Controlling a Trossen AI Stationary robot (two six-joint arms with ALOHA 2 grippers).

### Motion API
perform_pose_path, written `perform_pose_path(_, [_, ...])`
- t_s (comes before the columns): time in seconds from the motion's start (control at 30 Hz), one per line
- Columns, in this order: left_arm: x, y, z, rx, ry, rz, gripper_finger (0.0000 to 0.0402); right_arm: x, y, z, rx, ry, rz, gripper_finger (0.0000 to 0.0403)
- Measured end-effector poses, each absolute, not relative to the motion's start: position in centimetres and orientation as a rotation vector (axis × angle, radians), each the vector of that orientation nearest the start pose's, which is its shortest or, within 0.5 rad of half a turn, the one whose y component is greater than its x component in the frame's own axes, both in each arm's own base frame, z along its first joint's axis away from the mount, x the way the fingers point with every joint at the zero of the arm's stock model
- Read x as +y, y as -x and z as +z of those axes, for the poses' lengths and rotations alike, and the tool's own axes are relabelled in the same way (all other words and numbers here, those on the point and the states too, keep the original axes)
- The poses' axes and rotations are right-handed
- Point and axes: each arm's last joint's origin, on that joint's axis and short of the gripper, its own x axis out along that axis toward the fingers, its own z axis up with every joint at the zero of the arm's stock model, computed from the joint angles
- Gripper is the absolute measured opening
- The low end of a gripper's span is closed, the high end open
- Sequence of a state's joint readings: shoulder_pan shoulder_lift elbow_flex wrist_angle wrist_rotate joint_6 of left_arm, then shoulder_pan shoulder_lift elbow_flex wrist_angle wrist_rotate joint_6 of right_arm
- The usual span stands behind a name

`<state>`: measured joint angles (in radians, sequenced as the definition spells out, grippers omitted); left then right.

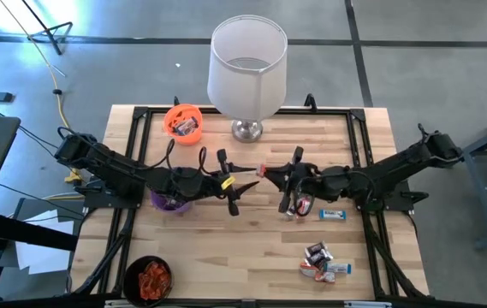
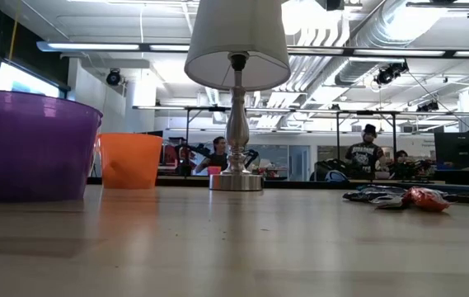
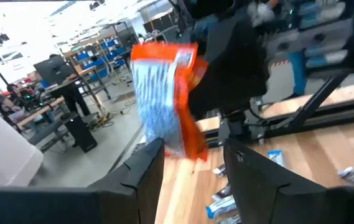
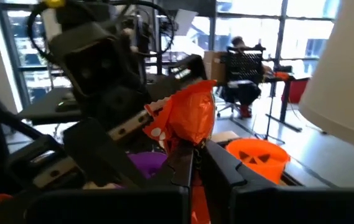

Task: Sort candy
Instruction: Put the orange chocolate into the black bucket

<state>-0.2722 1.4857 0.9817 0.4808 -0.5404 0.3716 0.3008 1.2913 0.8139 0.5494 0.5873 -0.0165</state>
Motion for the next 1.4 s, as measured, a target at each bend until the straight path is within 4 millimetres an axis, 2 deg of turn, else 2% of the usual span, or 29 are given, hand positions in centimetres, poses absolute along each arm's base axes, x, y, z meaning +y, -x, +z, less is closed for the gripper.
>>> perform_pose_path(0.23, [-6.6, -32.8, 30.0, 0.054, -0.280, 0.275, 0.0157, 6.9, -27.7, 30.3, -0.062, -0.031, -0.291, 0.0010])
perform_pose_path(0.97, [-4.4, -33.2, 30.4, 0.005, -0.219, 0.272, 0.0157, 7.0, -27.7, 30.8, -0.117, -0.051, -0.224, 0.0010])
perform_pose_path(1.2, [-4.3, -33.4, 30.2, 0.005, -0.218, 0.158, 0.0157, 7.0, -28.7, 30.0, -0.112, -0.047, -0.216, 0.0010])
perform_pose_path(1.3, [-4.3, -33.4, 30.2, 0.010, -0.218, 0.163, 0.0148, 6.9, -28.8, 29.9, -0.115, -0.048, -0.211, 0.0010])
perform_pose_path(1.4, [-4.3, -33.3, 30.1, 0.026, -0.219, 0.185, 0.0117, 6.9, -28.9, 29.8, -0.116, -0.048, -0.215, 0.0010])
